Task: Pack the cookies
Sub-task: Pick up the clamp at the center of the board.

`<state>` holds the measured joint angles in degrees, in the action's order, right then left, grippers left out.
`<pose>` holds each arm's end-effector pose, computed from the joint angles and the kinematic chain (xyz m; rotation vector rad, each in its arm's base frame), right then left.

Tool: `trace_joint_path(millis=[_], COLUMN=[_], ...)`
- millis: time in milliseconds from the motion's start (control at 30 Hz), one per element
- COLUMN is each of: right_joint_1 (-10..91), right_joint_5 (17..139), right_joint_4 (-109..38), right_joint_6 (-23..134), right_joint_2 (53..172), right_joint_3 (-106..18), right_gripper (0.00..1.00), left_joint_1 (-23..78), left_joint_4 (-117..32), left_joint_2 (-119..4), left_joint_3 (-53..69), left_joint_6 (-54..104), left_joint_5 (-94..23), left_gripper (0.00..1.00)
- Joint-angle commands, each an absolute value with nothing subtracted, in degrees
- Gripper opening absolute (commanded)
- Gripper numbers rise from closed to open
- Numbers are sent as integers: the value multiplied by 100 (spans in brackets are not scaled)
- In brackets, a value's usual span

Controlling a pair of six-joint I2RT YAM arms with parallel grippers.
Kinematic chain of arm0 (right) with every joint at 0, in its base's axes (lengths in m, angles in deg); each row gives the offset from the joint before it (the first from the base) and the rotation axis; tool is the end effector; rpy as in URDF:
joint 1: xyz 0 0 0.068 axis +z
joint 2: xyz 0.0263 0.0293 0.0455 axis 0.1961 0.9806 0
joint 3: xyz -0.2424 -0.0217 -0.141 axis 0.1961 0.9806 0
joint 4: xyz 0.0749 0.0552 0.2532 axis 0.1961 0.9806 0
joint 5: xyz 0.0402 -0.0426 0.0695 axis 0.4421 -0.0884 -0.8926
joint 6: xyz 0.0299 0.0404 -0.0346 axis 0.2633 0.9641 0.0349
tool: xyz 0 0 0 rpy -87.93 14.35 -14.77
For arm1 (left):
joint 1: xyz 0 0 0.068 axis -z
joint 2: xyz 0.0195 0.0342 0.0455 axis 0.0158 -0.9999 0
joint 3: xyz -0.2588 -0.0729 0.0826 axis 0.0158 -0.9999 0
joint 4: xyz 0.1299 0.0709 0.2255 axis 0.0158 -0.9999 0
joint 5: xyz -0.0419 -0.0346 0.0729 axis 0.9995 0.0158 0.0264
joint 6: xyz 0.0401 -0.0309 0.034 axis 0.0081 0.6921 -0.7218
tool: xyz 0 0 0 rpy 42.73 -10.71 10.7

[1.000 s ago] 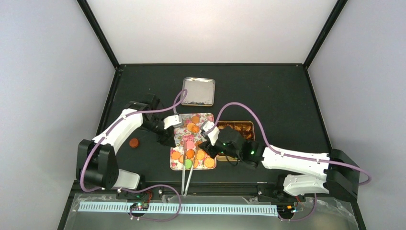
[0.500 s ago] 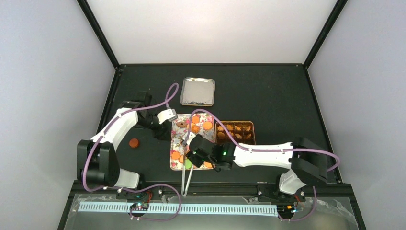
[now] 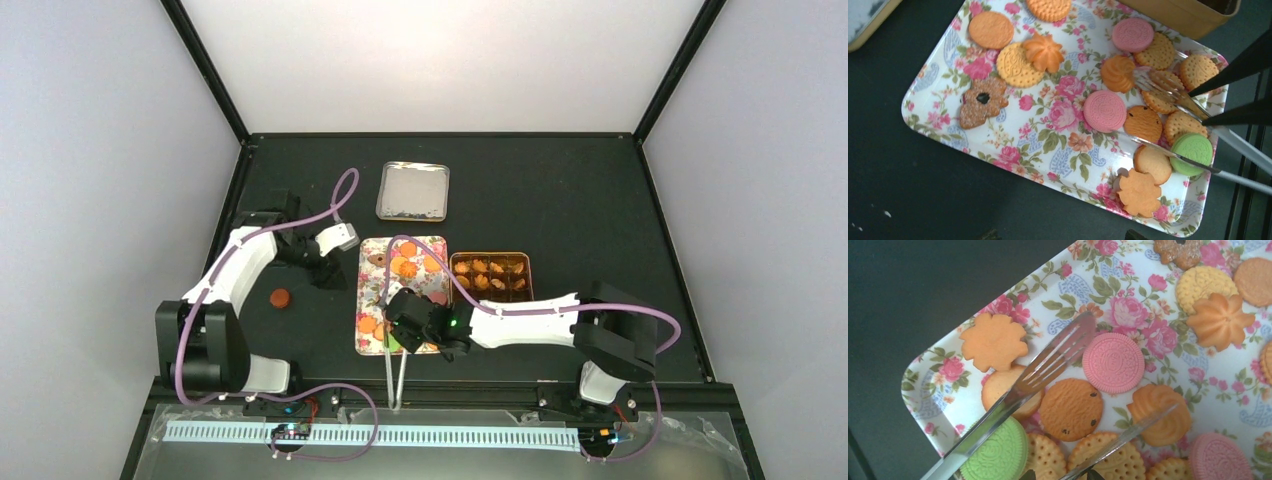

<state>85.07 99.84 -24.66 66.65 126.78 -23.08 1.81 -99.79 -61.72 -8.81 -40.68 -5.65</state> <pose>0.1088 0.3333 0.1706 -1.0718 2.2413 0.3908 0.2468 -0.0320 0.2254 1.2735 2.2578 -0.6871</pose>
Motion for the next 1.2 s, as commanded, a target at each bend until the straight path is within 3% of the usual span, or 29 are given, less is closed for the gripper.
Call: trace_joint_path(millis=[0,267,333,400,533,600,900,1167], right_joint_1=[8507,8416,8350,8270,8136,8075,7286,6556], right_joint_5=[10337,10584,10580,10478,10194,10182,10218,10353], right_joint_4=[-2446,-2346,-2380,-2413,-2651,-2692,-2449,-1814], right_joint_6=[6560,6148,6104,6092,6154,6245,6785,6973], right_joint_2=[12816,12932,12899,12810,12243,11823,9946,8815], right_joint_3=[-2411,-2738,-2742,-2692,-2257,-2047,-1100,-915], right_gripper=[22,4,3,13,45,53,60,59], left_joint_1=[159,336,561,828,1317,1551,2961,3840], left_joint_4=[-10269,-10465,-10456,-10372,-10079,-10011,-9564,-9124], left_joint_2=[-5857,-5431,-5281,-5159,-4885,-4813,-5030,-5808], left_joint_3=[-768,-901,-1032,-1184,-1491,-1539,-1789,-1901], left_joint_6=[-4851,-5887,-6058,-6192,-6351,-6397,-5590,-4903], left_joint_5=[-176,420,342,145,-281,-483,-1230,-1777], left_gripper=[67,67,67,66,65,64,58,44])
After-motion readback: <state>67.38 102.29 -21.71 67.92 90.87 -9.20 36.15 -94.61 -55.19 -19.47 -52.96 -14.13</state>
